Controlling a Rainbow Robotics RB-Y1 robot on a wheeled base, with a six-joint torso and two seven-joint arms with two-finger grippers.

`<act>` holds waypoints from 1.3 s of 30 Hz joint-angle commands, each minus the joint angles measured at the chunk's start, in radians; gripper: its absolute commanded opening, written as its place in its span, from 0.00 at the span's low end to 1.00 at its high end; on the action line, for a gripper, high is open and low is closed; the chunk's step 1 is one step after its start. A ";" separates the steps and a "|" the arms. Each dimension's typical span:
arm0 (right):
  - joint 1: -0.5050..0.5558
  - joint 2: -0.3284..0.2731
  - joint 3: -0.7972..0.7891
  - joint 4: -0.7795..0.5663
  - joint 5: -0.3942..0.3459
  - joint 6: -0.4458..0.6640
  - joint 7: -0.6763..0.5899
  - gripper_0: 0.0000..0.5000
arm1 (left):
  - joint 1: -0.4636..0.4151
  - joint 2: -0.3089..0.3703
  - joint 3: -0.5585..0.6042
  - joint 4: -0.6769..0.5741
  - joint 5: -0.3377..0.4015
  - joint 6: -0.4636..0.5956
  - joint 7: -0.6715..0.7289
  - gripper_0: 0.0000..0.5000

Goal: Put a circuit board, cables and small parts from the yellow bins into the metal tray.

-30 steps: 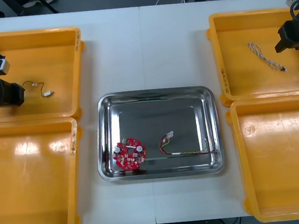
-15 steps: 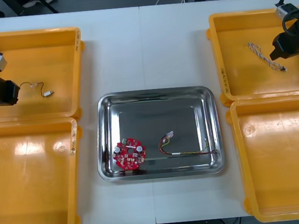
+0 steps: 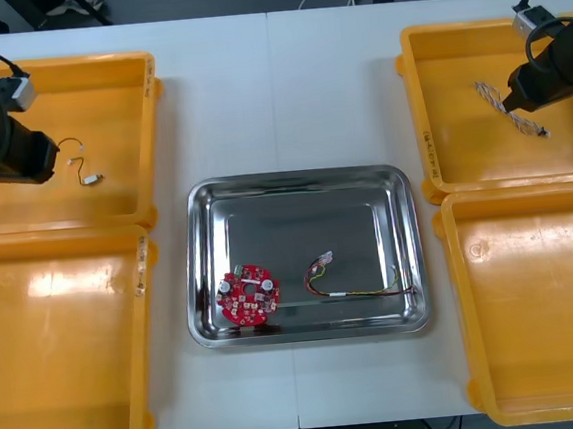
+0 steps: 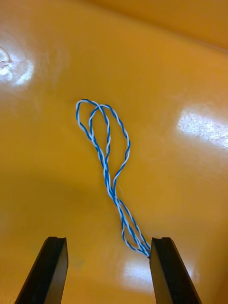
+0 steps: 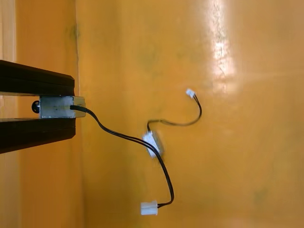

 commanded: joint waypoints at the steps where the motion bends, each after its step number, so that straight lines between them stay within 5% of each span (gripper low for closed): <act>1: -0.049 0.005 -0.021 0.024 -0.018 -0.041 0.045 1.00 | -0.029 -0.039 -0.068 -0.107 0.010 0.029 0.201 0.00; 16: -0.049 0.005 -0.021 0.089 -0.042 -0.164 0.098 1.00 | -0.037 -0.165 -0.263 -0.358 0.041 0.132 0.429 0.00; 39: -0.014 0.007 -0.018 0.191 -0.151 -0.285 0.138 1.00 | -0.080 -0.274 -0.599 -0.303 0.005 -0.048 0.607 0.00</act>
